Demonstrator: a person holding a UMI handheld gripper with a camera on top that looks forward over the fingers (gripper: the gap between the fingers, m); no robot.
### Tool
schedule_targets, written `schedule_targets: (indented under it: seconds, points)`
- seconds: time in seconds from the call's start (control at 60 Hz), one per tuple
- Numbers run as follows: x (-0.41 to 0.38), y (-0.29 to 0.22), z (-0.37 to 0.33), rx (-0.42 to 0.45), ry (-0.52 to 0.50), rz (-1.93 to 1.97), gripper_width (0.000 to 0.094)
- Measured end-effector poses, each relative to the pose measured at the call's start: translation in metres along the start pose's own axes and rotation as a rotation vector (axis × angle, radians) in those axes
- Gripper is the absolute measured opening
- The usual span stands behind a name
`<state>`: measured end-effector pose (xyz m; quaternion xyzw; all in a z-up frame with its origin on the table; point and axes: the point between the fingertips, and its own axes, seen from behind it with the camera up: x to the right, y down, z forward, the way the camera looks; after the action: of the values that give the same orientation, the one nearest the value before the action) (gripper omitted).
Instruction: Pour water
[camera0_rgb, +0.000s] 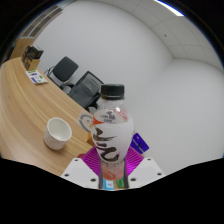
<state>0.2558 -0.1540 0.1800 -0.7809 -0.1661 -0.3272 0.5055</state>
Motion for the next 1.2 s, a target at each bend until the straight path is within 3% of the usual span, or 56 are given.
schedule_targets:
  seconds: [0.15,0.367,0.617,0.85,1.2]
  points:
    - [0.016,-0.012,0.038,-0.038,0.125,-0.46,0.0279]
    - [0.004,-0.03,0.077,-0.061,0.223,-1.117,0.0277]
    - [-0.01,-0.036,0.101,-0.06,0.233,-1.361,0.0277]
    - [0.001,-0.031,0.098,-0.04,0.149,-1.07,0.0278]
    - [0.019,-0.032,0.063,0.046,-0.185,0.129,0.0281]
